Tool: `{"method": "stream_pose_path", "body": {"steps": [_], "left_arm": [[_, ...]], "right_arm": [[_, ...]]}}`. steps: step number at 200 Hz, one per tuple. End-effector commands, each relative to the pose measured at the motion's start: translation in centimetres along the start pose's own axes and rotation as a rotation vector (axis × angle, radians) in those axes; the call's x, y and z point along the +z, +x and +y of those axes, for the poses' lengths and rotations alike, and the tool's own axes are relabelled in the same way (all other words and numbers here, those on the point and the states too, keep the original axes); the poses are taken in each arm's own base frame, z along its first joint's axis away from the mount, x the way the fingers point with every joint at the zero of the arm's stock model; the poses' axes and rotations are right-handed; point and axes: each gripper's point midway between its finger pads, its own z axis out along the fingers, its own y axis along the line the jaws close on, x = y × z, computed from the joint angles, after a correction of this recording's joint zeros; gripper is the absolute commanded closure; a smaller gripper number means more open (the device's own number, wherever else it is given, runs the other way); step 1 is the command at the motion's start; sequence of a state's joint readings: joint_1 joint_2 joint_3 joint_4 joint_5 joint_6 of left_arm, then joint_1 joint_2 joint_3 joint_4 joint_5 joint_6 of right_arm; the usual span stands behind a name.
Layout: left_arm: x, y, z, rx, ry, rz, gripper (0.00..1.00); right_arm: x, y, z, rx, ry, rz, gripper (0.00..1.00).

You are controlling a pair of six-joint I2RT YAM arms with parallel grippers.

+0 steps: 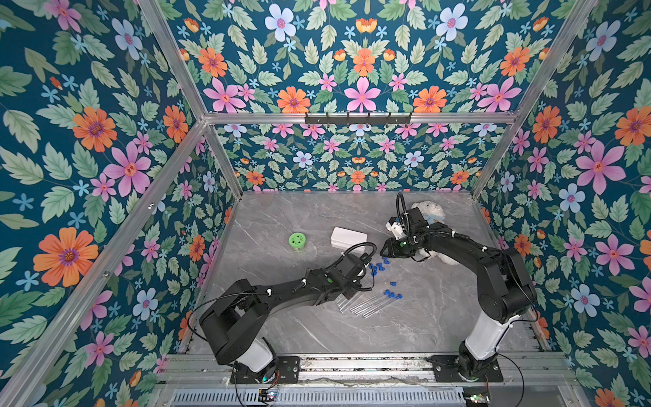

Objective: Remove stoppers from test tubes
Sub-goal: Place the stopper at the center of the board, then pick up the test tube at the center of the board.

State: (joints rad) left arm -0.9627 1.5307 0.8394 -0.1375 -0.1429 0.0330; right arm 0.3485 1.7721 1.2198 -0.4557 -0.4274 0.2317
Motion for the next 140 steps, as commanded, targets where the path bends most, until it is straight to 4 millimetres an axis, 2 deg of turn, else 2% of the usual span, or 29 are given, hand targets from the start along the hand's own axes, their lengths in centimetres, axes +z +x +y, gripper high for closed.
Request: {"method": "stream_pose_path", "body": {"steps": [1, 25, 63, 81, 84, 92, 140], "left_arm": [[-0.6, -0.2, -1.8, 0.018, 0.052, -0.012, 0.70], [-1.3, -0.9, -3.9, 0.040, 0.101, -0.039, 0.69], [-1.3, -0.8, -6.3, 0.066, 0.163, -0.030, 0.67], [-1.0, -0.6, -6.8, 0.074, 0.173, -0.015, 0.67], [-0.9, -0.6, -6.9, 0.074, 0.175, -0.014, 0.67], [-0.8, -0.7, -7.1, 0.077, 0.181, -0.015, 0.67], [1.0, -0.8, -8.0, 0.099, 0.201, 0.019, 0.66]], "right_arm": [[-0.6, -0.8, 0.6, 0.018, -0.068, -0.039, 0.47], [-1.5, -1.4, 0.8, 0.053, -0.140, -0.082, 0.36], [-3.1, -2.2, 0.0, 0.105, -0.172, -0.151, 0.28], [-3.4, -2.3, -0.9, 0.148, -0.193, -0.171, 0.27], [-4.4, -2.7, -0.4, 0.134, -0.201, -0.202, 0.27], [-4.9, -2.8, -0.6, 0.143, -0.202, -0.219, 0.26], [-5.8, -3.1, -1.4, 0.176, -0.207, -0.260, 0.22]]}}
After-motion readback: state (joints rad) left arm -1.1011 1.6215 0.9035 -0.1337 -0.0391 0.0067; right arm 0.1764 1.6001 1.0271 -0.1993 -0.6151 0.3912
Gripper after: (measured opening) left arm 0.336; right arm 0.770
